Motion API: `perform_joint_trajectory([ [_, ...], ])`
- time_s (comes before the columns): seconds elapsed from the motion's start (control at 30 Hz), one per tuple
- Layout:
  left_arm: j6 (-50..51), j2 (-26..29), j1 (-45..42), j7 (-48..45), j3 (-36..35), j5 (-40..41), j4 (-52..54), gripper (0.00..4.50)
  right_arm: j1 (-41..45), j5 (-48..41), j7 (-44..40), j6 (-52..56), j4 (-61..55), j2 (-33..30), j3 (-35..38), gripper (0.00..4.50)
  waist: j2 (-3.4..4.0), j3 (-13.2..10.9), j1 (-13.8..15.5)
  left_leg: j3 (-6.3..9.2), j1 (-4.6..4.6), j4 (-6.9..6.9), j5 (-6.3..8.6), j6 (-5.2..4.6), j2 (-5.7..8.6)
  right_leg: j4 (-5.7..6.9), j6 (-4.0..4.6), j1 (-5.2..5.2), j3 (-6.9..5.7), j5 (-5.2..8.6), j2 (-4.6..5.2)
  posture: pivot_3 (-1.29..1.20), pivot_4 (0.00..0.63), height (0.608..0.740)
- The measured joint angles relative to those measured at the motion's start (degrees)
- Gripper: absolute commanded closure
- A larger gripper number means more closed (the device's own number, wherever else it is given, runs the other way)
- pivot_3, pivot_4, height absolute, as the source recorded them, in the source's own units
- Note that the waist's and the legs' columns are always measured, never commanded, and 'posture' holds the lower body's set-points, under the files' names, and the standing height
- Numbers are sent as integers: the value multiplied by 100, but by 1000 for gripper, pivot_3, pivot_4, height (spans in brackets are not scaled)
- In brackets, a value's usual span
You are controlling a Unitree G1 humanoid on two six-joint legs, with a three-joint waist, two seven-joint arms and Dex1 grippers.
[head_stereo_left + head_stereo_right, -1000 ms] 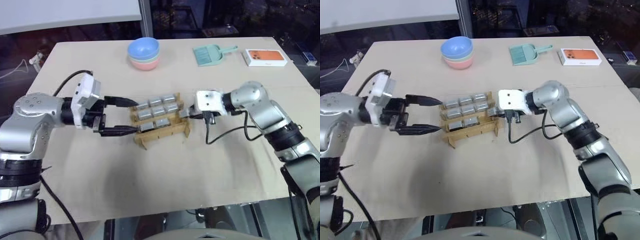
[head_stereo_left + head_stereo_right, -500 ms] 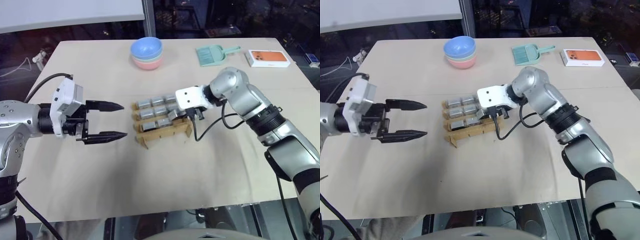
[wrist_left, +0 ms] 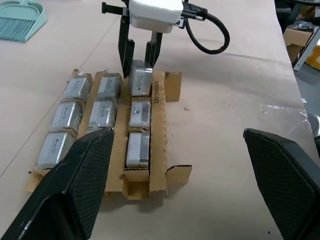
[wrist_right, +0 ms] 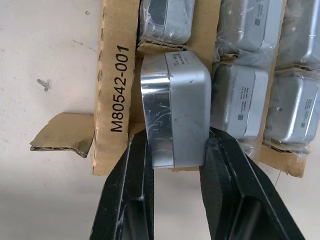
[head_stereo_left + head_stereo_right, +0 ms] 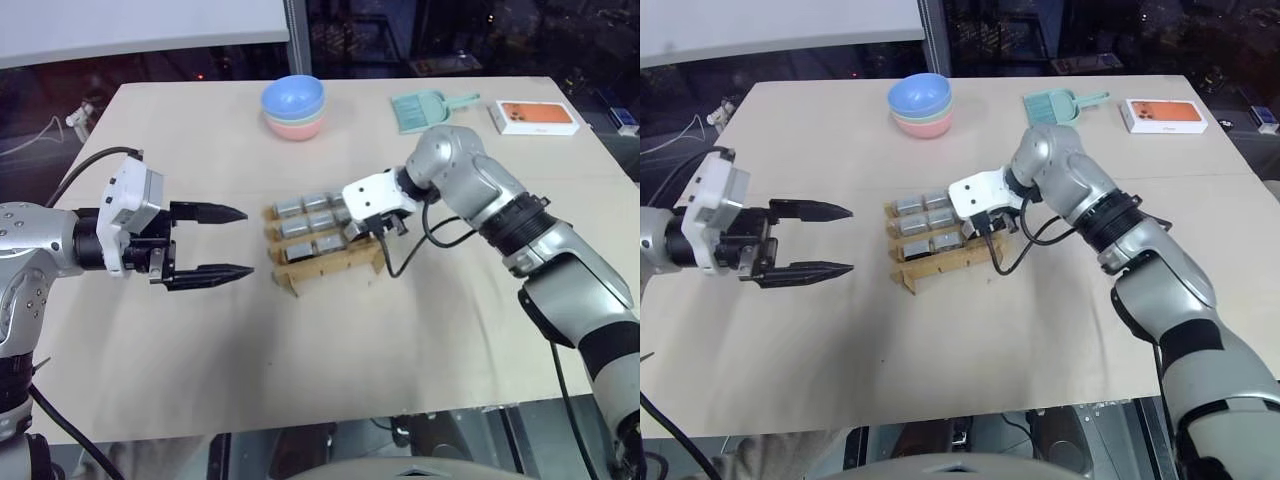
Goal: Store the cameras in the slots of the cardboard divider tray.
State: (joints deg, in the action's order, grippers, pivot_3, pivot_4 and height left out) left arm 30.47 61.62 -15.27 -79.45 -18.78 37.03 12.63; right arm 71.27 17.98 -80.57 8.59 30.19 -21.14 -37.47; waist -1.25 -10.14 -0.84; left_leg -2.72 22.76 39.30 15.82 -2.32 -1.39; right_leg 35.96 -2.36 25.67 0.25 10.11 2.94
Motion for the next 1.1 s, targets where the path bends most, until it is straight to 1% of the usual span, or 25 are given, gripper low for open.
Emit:
perform_joint_trajectory([
  [0.33,-108,-2,195,43,-103,27,-58,209,-63,259,-157,122,-191,43,-50,3779,0,3,-7,1,-2,-1,-1,2,0,0,1,-1,0,1,0,0,150,740],
  [0.63,-212,-2,183,32,-101,28,-178,209,-96,380,-261,333,-216,123,-73,3779,-1,5,-13,0,-5,-1,-1,2,-1,1,2,-2,0,1,-1,0,150,740],
  [0.67,-216,-2,178,32,-100,28,-195,209,-92,386,-262,364,-214,137,-71,3279,-1,5,-14,0,-5,-1,-1,2,-1,1,2,-2,0,1,-1,0,150,740],
  [0.7,-216,-2,178,32,-100,28,-198,209,-92,389,-262,372,-213,140,-70,2666,-1,5,-14,0,-5,-1,0,1,-1,1,2,-2,0,1,-1,0,150,740],
  [0.73,-217,-2,176,33,-99,30,-202,209,-92,398,-262,390,-212,152,-69,2561,-1,5,-15,0,-6,-1,0,1,-1,1,2,-2,0,1,-1,0,150,740],
  [0.77,-220,-3,172,33,-95,34,-202,209,-94,467,-229,438,-190,186,-79,2363,1,4,-16,-1,-5,-1,-1,2,-1,2,2,0,0,1,-1,0,150,740],
  [0.8,-221,-4,169,34,-94,35,-202,209,-79,516,-212,464,-190,194,-74,1825,0,4,-3,2,-2,-4,-1,3,-1,0,0,0,-2,0,0,0,150,740],
  [0.83,-221,-4,170,34,-94,35,-202,209,-68,528,-206,470,-190,194,-72,1396,0,4,4,3,-1,-4,-2,4,0,-1,0,0,-3,0,0,0,150,740],
  [0.9,-222,-4,170,36,-94,35,-208,209,-14,533,-345,500,-216,185,-46,697,-10,10,1,2,-1,-6,-2,6,0,-6,0,-1,-4,0,0,0,150,740],
  [0.93,-222,-7,171,38,-94,36,-209,209,-14,525,-394,503,-218,195,-37,205,-17,15,-7,2,-1,-5,-2,5,-1,-6,0,-2,-4,0,0,0,150,740],
  [0.97,-222,-11,171,38,-94,35,-210,209,-15,517,-405,517,-219,215,-13,22,-20,16,-24,-2,-3,-5,-2,4,-1,-6,1,-2,-2,1,0,0,150,740],
  [1.1,-223,-14,170,40,-93,38,-208,209,-66,523,-327,650,-191,288,14,22,-19,16,-115,3,-14,-5,1,-1,-3,15,11,-1,-3,6,-2,0,150,740],
])
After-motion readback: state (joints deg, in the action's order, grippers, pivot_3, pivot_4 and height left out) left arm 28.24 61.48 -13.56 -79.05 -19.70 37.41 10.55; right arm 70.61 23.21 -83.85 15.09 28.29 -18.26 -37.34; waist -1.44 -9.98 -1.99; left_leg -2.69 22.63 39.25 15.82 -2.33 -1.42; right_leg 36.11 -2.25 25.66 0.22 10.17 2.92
